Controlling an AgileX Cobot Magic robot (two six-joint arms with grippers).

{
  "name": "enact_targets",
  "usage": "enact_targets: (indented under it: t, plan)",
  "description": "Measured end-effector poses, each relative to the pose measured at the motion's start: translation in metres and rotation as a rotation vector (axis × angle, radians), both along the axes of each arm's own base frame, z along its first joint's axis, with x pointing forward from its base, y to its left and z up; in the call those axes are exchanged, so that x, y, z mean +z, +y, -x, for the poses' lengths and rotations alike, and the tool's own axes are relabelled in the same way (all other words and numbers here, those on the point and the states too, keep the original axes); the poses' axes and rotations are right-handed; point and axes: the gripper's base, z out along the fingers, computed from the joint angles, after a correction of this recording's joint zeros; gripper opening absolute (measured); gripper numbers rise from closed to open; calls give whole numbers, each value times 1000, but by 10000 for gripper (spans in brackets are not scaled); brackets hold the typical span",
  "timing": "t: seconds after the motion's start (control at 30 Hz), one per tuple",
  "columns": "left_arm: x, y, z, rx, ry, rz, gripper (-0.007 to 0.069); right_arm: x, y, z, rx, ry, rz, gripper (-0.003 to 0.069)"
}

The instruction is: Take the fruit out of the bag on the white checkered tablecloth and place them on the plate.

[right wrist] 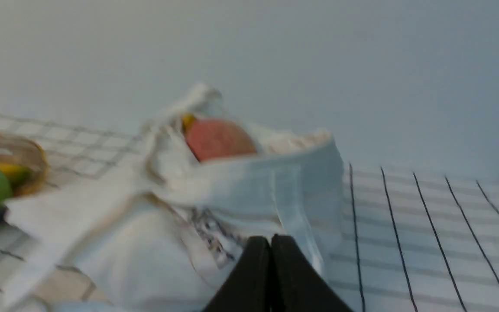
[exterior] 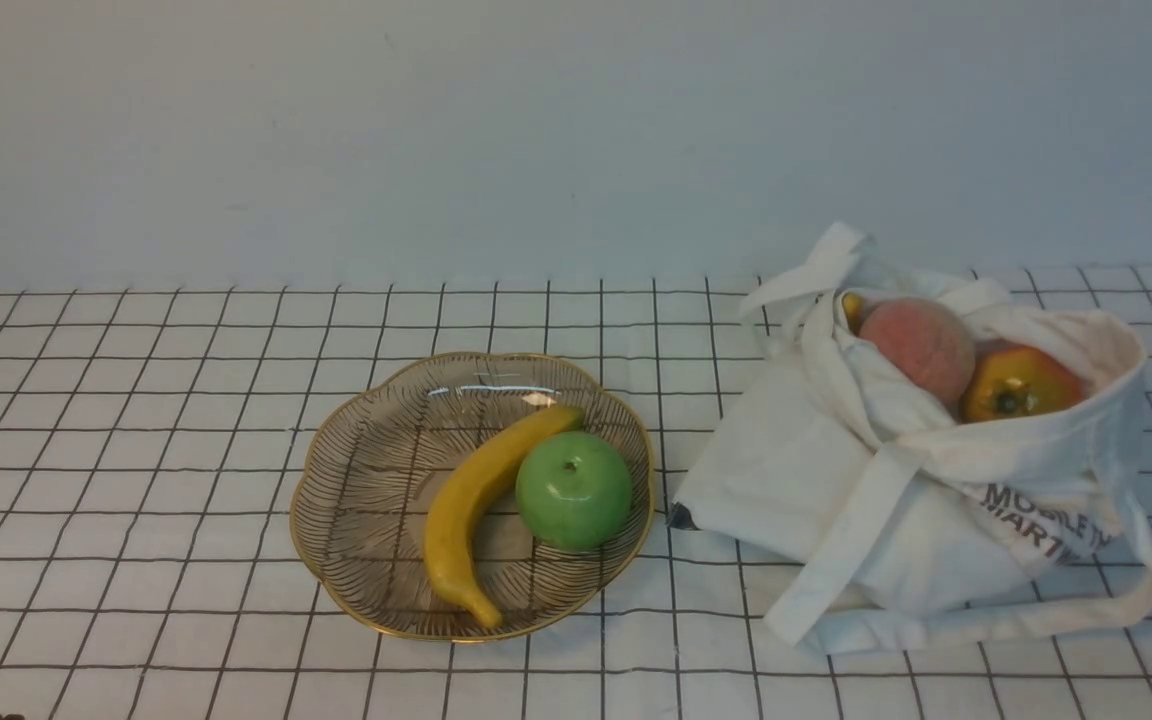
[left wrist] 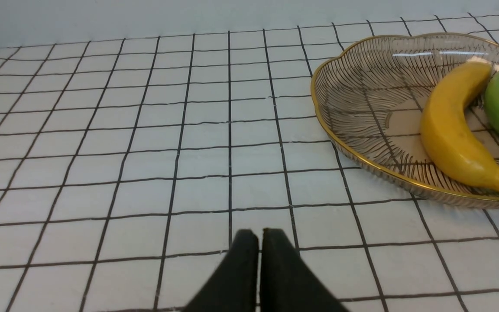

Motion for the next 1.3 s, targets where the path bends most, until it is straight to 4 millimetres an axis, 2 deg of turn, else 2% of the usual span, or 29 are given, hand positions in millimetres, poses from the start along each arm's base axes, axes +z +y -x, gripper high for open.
enact_targets:
  t: [0.07,1.3]
  plan:
    - [0,0,0,0,0,0,-8,-17,-2,-1,-41,61,-15,-14]
    - [0,0,0,0,0,0,-8,-16,-3,-1,-57,55,-14,-15]
